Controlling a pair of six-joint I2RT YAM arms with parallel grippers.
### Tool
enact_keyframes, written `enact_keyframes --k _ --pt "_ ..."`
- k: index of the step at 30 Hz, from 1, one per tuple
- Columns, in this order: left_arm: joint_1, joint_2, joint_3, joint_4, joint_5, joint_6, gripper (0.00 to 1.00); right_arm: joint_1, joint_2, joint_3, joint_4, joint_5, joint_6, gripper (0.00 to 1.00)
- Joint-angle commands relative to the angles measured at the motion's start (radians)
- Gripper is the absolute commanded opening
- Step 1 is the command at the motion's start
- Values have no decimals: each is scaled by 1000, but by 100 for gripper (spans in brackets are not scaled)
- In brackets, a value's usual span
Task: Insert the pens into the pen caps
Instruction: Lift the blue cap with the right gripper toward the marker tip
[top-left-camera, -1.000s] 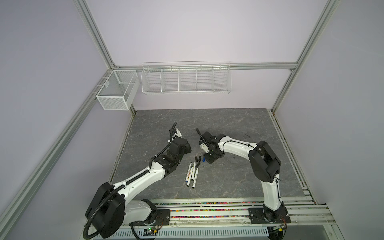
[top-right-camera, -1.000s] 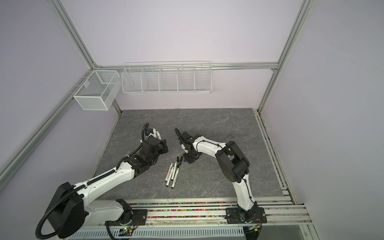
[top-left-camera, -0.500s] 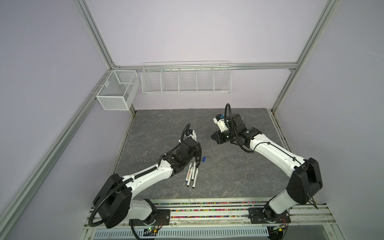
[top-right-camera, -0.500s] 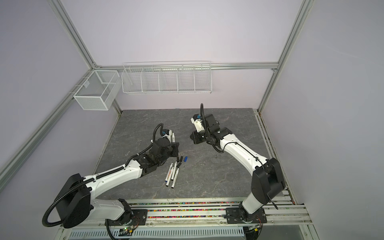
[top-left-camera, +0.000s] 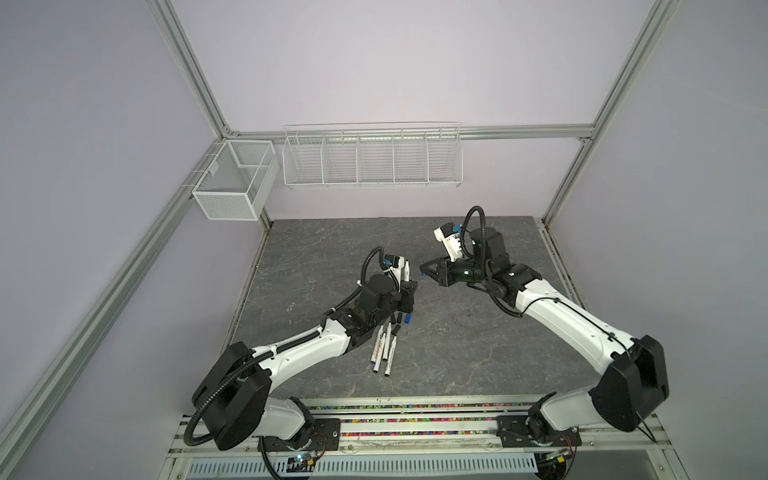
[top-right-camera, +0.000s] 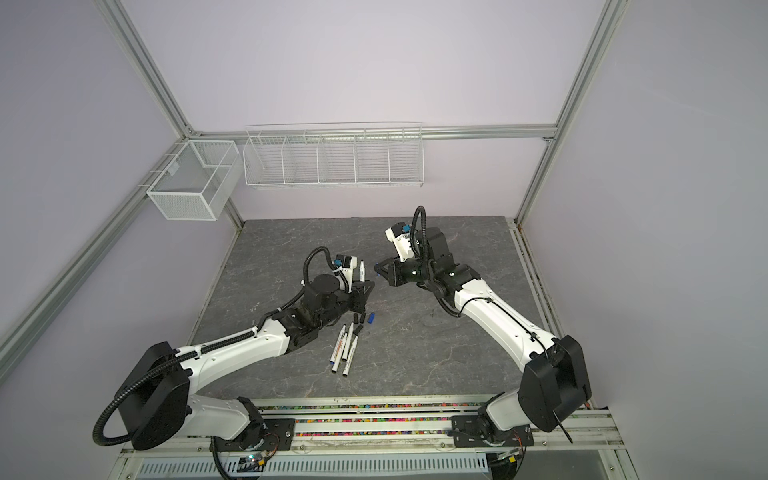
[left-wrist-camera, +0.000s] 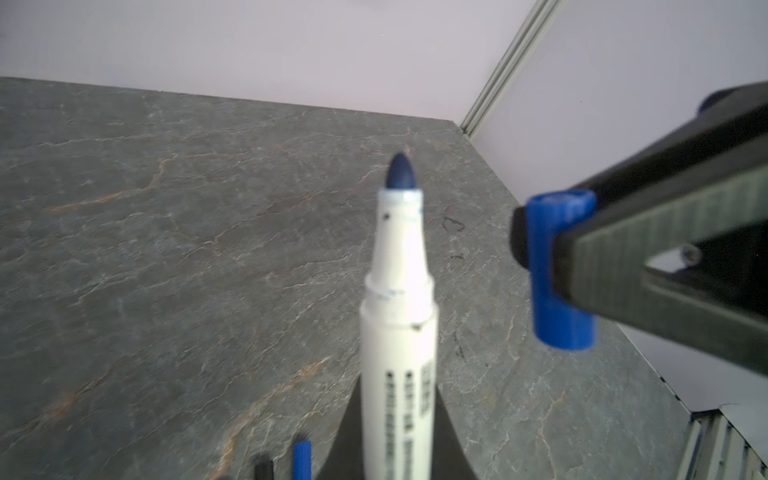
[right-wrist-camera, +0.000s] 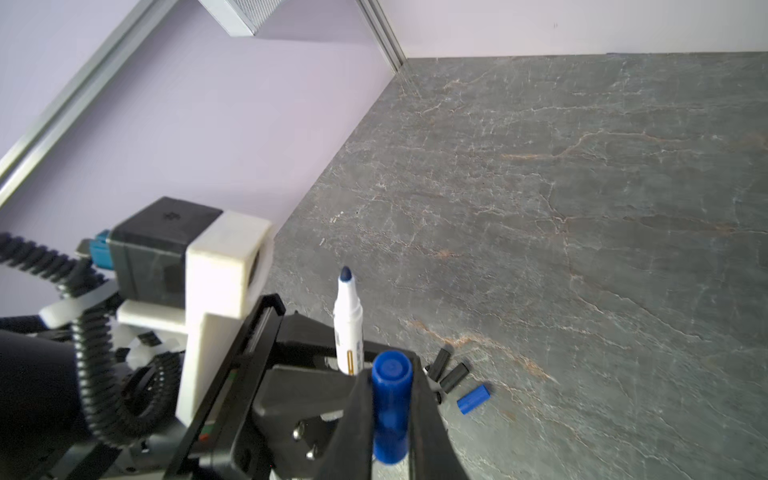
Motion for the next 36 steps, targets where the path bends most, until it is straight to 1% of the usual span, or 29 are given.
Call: enact_keyframes --k 1,4,7,11,18,32,36 --pt "-6 -20 -7 47 54 34 0 -16 -39 -17 110 -16 41 7" --pt "-14 -20 2 12 54 51 0 -32 -43 14 119 -8 35 7" --pt "-33 -21 1 7 55 73 0 -34 -21 55 103 -19 20 7" --pt "-45 -21 5 2 49 85 0 -33 20 86 102 -42 28 7" --pt "-52 -28 3 5 49 95 0 -19 48 87 109 -51 37 8" --pt "-52 -18 0 20 41 89 0 6 47 57 92 -65 24 8" --pt "-52 -16 -1 24 39 86 0 15 39 37 90 -54 24 8"
